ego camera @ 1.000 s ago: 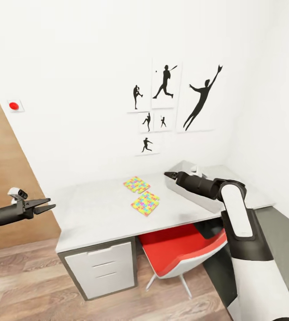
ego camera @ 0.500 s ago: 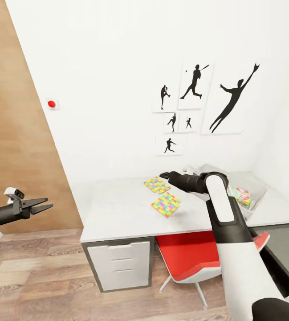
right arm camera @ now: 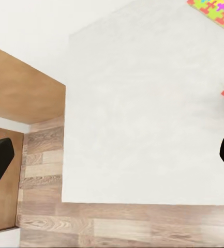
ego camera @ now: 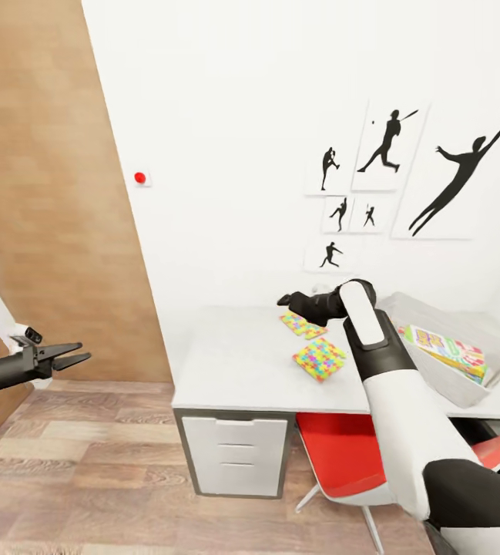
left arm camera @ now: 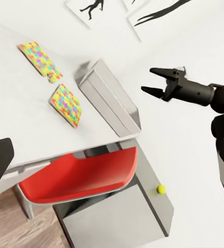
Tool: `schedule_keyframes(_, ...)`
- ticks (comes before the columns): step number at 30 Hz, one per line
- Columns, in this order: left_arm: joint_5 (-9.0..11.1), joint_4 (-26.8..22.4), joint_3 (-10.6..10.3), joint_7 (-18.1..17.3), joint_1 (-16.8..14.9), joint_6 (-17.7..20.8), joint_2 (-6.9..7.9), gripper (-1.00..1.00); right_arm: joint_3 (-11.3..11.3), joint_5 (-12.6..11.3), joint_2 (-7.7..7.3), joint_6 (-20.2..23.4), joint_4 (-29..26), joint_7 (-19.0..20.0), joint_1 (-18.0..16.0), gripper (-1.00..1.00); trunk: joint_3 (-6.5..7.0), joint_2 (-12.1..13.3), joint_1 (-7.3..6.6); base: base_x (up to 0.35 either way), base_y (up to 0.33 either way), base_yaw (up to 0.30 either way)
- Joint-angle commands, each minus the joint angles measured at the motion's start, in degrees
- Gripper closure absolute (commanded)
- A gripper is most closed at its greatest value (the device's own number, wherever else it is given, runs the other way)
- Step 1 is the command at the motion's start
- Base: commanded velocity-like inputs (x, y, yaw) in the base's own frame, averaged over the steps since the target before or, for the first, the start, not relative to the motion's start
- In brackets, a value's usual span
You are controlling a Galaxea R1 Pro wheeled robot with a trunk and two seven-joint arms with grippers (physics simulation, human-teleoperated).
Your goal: Put all the toys in the child's room - the three board games (two on the bed and one on the table), the two jigsaw puzzles on the table, and the tennis ball on the table - inside the toy box on the table in the child's room.
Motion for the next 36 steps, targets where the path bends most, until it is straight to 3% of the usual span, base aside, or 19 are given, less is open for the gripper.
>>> schedule_keyframes(1, 0.01, 0.01, -0.03, -0.21, -0.06, 0.61, 0.02, -1.00, 0.04, -0.60, -0.08, -0.37, 1.01, -0.66, -0.53, -1.00, -0.13, -0.14, 0.03, 0.000, 0.000, 0.287)
schedule_keyframes(6, -0.01, 0.00, 0.00, -0.21, -0.06, 0.60, 0.02, -1.00, 0.04, -0.02, -1.11, -2.87, 6.16, -0.79, -2.42, -1.00, -0.13, -0.14, 0.03, 0.045, 0.018, 0.287)
schedule_keyframes(15, -0.01, 0.04, 0.00, -0.21, -0.06, 0.47, 0.06, -1.00, -0.05, 0.38, -2.19, -3.33, 7.13, -0.61, -2.63, -1.00, -0.13, -0.14, 0.03, 0.239, 0.126, 0.149)
schedule_keyframes(24, -0.01, 0.04, 0.00, -0.21, -0.06, 0.32, 0.38, -1.00, -0.25, 0.31, -2.31, -3.59, 7.33, -0.61, -2.56, -1.00, -0.13, -0.14, 0.03, 0.217, -0.036, -0.220)
schedule_keyframes(36, 0.02, 0.66, 0.07, -0.21, -0.06, 0.24, 0.60, -1.00, -0.33, 0.23, -2.78, -3.71, 7.50, -0.55, -2.38, -1.00, -0.13, -0.14, 0.03, 0.049, -0.017, -0.279)
